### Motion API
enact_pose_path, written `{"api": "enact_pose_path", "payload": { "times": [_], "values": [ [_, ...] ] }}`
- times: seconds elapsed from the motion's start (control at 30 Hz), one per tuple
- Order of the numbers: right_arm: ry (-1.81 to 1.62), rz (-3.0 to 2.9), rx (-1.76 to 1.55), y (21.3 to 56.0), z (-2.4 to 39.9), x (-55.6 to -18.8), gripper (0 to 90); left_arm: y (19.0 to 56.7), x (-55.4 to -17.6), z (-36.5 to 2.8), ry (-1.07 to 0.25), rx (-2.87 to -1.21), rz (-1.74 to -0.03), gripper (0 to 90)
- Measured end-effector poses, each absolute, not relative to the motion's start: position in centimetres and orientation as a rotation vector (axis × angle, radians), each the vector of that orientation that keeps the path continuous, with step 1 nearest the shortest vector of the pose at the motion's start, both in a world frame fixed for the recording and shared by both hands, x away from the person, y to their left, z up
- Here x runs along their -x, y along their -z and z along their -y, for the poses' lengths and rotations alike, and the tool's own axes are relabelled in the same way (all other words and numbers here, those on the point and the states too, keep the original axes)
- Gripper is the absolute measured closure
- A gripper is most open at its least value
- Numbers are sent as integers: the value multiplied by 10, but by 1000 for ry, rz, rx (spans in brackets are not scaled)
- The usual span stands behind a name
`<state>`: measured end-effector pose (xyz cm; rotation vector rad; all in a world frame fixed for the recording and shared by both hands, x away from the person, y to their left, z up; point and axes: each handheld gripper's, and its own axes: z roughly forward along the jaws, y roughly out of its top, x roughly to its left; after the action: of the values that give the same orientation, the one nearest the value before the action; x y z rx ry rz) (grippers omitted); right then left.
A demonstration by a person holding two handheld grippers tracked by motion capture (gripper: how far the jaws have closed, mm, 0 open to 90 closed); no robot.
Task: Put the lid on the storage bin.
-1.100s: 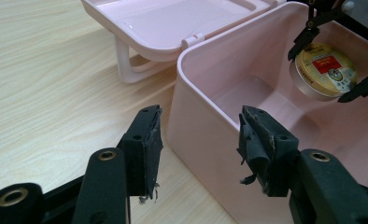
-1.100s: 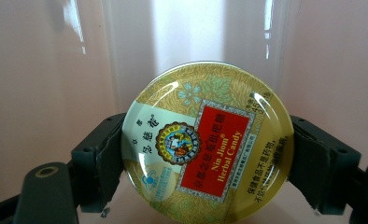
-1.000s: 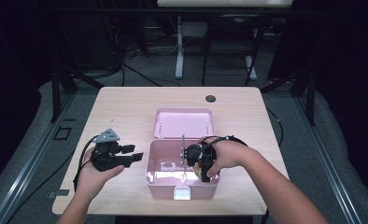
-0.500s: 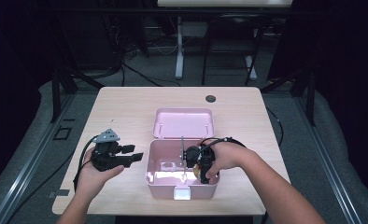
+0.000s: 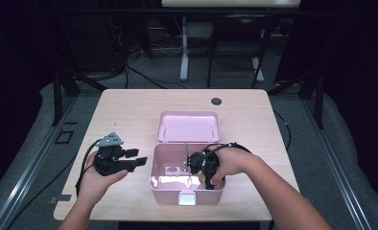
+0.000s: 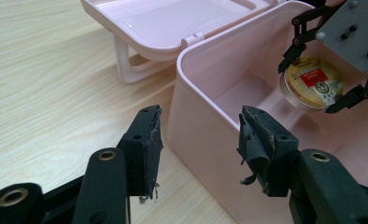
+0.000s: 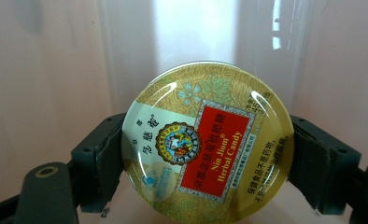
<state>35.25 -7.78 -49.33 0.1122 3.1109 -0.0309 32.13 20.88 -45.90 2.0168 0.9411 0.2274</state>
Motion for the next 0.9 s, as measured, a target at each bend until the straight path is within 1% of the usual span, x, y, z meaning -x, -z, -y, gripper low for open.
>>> {"api": "enact_pose_path", "payload": {
  "times": [0.43,0.9],
  "values": [
    [63,-3098,-92,501,77,-352,198,460,-322,-208,-228,-2024,-935,488],
    [13,-3113,-94,508,78,-352,198,460,-322,-209,-222,-2023,-938,488]
  ]
}}
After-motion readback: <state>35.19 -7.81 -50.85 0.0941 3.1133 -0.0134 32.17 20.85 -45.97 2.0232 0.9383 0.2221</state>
